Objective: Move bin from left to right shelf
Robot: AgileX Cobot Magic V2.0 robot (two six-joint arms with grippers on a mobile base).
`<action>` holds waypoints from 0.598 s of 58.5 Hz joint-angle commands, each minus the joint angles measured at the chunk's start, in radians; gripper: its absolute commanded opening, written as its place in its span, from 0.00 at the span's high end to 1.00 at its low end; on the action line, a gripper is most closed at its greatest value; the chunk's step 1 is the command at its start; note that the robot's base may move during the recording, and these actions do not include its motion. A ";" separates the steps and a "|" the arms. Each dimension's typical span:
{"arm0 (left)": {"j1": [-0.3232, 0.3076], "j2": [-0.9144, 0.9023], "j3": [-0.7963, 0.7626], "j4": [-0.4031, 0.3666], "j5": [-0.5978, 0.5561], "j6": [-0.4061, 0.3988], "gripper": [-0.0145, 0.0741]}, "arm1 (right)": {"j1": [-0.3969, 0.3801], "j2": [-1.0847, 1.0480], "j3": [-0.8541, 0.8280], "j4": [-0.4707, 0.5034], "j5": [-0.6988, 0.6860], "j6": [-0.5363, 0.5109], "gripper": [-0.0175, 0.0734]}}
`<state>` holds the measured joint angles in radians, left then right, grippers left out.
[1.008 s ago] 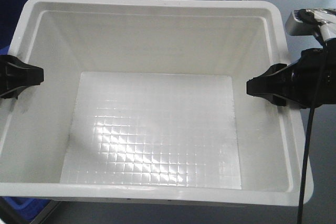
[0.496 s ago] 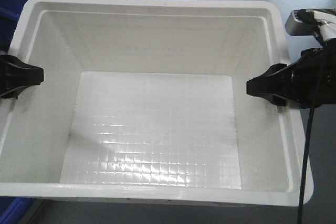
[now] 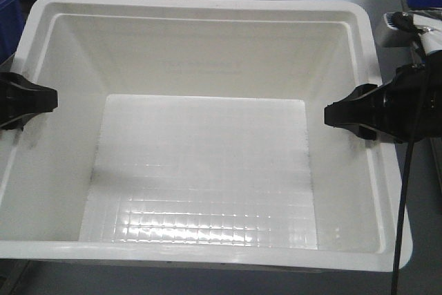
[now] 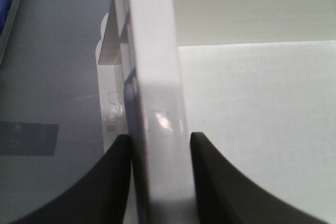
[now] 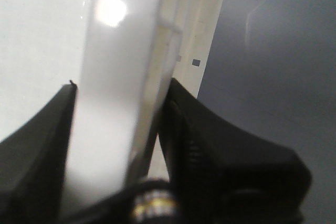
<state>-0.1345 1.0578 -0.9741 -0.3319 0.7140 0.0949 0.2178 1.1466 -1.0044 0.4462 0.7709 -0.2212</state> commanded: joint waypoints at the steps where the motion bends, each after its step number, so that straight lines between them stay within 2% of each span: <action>1: -0.007 -0.029 -0.038 -0.067 -0.099 0.026 0.84 | 0.001 -0.035 -0.041 0.060 -0.074 -0.055 0.81; 35: -0.007 -0.029 -0.038 -0.067 -0.099 0.026 0.84 | 0.001 -0.035 -0.041 0.060 -0.074 -0.055 0.81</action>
<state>-0.1345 1.0578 -0.9741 -0.3338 0.7140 0.0949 0.2165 1.1459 -1.0044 0.4445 0.7718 -0.2212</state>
